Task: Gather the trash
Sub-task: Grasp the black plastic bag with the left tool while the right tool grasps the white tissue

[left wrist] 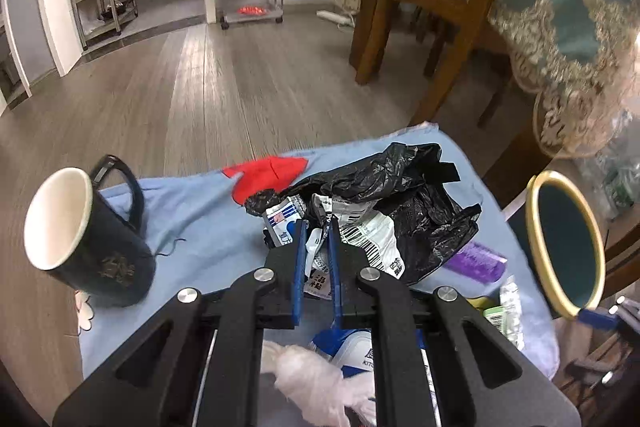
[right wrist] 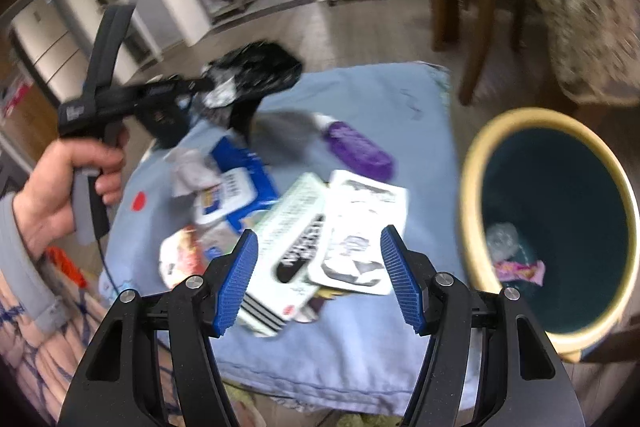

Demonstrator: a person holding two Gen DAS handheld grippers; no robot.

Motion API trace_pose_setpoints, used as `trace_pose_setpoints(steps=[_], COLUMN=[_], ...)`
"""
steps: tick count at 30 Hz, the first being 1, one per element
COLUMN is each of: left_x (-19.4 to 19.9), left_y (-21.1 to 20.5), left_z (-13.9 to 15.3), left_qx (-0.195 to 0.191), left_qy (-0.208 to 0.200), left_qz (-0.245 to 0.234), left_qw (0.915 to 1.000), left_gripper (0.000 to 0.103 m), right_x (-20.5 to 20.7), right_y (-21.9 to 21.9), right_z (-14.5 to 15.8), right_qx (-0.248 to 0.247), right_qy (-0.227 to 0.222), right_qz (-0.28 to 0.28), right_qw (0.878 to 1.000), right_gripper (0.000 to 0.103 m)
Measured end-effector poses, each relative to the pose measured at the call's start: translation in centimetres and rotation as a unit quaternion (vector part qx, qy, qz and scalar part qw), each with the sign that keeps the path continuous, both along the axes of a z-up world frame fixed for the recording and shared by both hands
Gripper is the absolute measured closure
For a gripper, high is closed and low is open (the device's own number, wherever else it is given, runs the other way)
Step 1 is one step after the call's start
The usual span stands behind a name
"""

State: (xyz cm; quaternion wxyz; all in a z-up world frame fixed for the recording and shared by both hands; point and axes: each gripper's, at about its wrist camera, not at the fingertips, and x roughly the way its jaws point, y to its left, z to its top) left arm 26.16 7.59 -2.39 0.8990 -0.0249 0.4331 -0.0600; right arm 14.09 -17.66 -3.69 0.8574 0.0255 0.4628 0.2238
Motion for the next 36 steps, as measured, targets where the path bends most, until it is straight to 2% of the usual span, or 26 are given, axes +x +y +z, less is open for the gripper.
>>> trace_pose_setpoints(steps=[11, 16, 22, 24, 26, 29, 36], left_x=[-4.5, -7.9, -10.6, -10.6, -10.4, -9.8, -9.1], left_y=[3.8, 6.3, 8.9, 9.2, 9.4, 9.4, 9.0], left_z=[5.2, 7.6, 8.4, 8.0, 7.5, 7.1, 7.4], left_qx=[-0.033, -0.055, -0.078, -0.087, -0.100, -0.115, -0.114], left_qy=[-0.038, -0.061, -0.084, -0.084, -0.082, -0.081, -0.091], left_qz=[0.054, 0.091, 0.121, 0.126, 0.130, 0.129, 0.127], left_qw=[0.9973, 0.9925, 0.9859, 0.9847, 0.9831, 0.9816, 0.9812], left_gripper=[0.094, 0.094, 0.094, 0.094, 0.094, 0.094, 0.094], right_x=[1.4, 2.5, 3.9, 4.5, 5.2, 5.5, 4.8], right_y=[8.3, 13.3, 17.8, 18.6, 19.1, 19.1, 16.5], right_z=[0.5, -0.3, -1.8, -2.2, -3.1, -3.8, -1.0], right_qx=[-0.013, -0.024, -0.048, -0.053, -0.062, -0.068, -0.017], right_qy=[-0.015, -0.010, -0.006, -0.002, 0.012, 0.028, 0.007], right_qz=[0.086, 0.130, 0.154, 0.157, 0.161, 0.162, 0.148], right_qw=[0.996, 0.991, 0.987, 0.986, 0.985, 0.984, 0.989], right_gripper=[0.038, 0.038, 0.038, 0.042, 0.064, 0.084, 0.088])
